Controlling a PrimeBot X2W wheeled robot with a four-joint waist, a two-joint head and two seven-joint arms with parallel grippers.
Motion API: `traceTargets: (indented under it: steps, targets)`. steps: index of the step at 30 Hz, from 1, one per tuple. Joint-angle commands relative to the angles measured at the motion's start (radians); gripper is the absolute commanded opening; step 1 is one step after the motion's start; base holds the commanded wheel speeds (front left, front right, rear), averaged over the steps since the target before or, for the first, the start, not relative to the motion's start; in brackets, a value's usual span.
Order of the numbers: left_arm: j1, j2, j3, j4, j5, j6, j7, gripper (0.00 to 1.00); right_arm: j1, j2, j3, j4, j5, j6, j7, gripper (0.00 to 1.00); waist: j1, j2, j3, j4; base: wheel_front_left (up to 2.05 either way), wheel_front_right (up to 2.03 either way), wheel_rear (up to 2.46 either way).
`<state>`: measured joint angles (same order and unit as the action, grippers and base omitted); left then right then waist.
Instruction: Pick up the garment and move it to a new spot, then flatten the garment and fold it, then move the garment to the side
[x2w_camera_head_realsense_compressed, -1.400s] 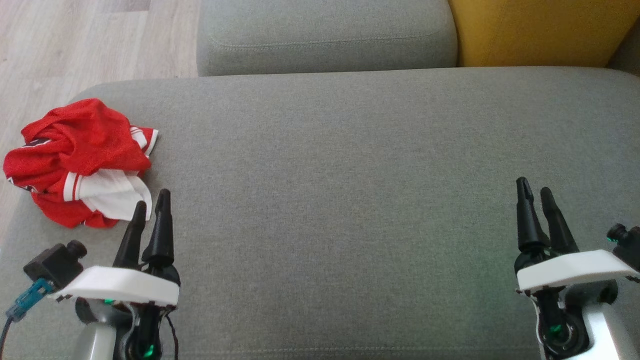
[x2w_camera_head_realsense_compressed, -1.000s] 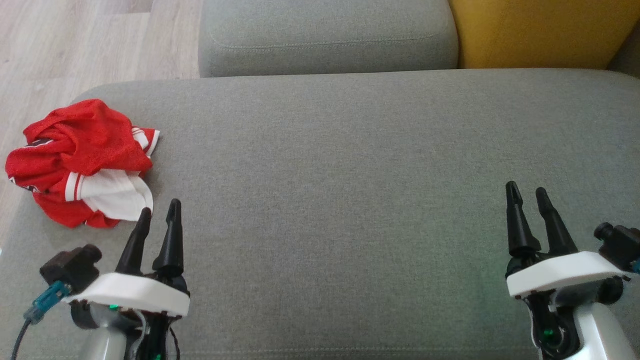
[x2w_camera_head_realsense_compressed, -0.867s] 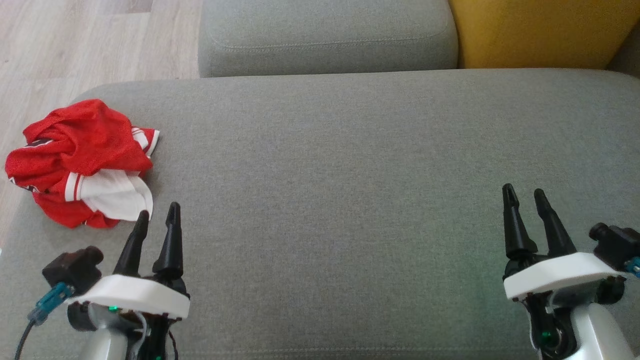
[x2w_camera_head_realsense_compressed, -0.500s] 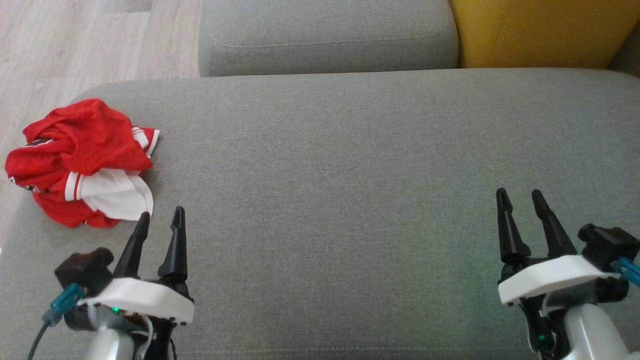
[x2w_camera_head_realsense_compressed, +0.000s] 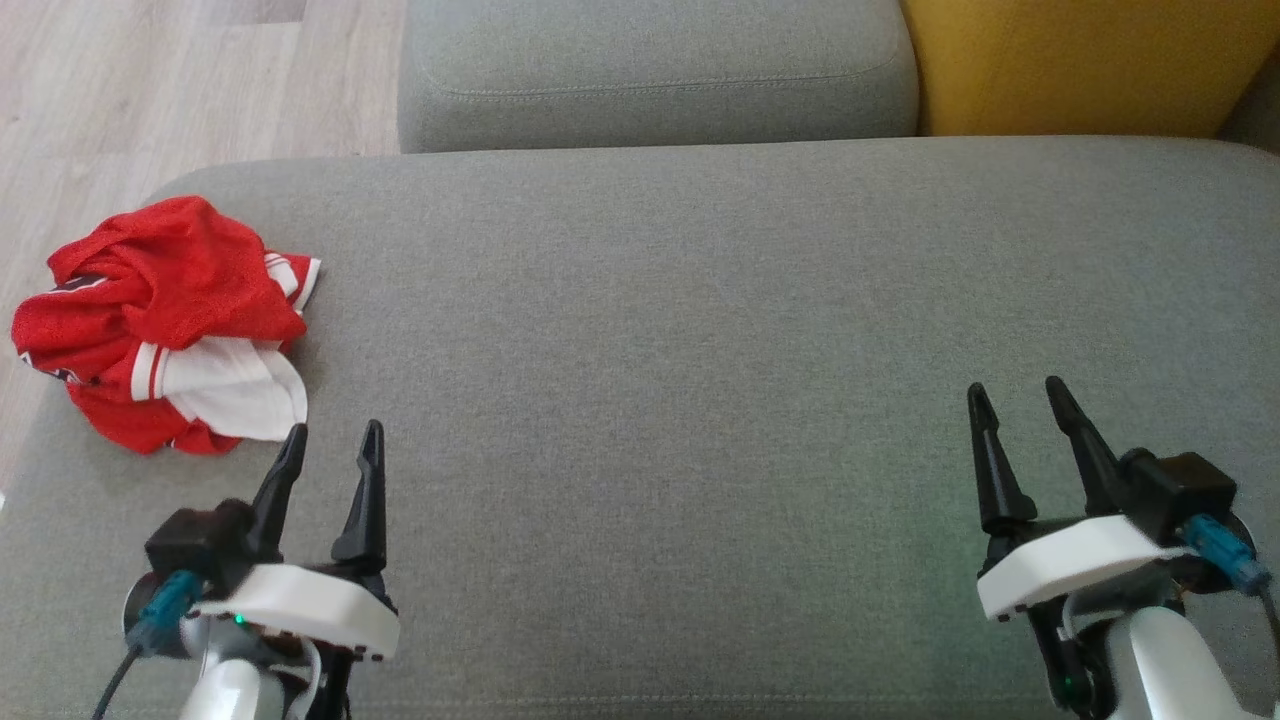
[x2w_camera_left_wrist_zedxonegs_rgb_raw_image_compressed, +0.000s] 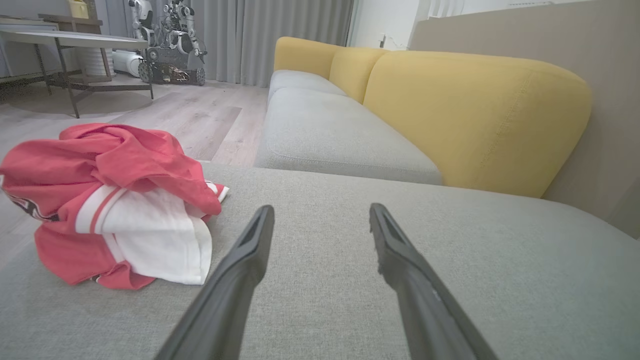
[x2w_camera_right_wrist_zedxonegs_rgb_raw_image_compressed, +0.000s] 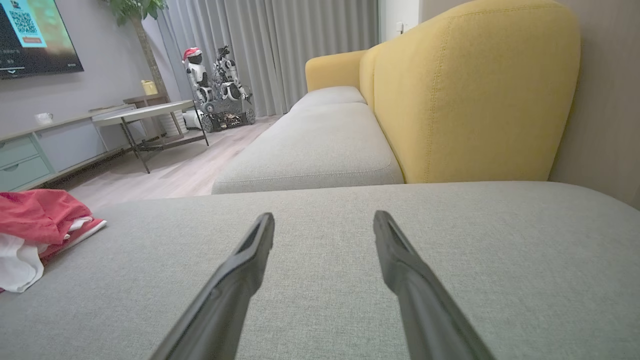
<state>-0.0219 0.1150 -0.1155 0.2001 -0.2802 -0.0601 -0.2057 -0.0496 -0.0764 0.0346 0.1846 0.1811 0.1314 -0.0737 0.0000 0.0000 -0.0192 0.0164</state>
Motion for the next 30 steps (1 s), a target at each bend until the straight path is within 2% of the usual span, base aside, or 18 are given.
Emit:
traceTargets:
  steps: [1,14,30]
  targets:
    - [-0.044,0.022,0.025,-0.024,0.033,0.004,-0.017,1.0,-0.03,0.0,0.026,-0.042,-0.036,-0.001,-0.016,1.0,0.0,0.0,0.0,0.001,0.0,0.0,0.0]
    - [-0.056,0.017,0.024,0.025,0.133,0.005,-0.055,1.0,-0.023,0.017,0.006,-0.041,-0.127,-0.001,-0.024,1.0,0.0,0.0,-0.002,0.004,0.0,0.0,0.0]
    - [-0.062,0.01,0.035,0.047,0.096,0.01,-0.056,1.0,-0.018,0.026,-0.018,-0.035,-0.071,-0.001,-0.022,1.0,0.0,0.0,0.002,0.003,0.0,0.0,0.0]
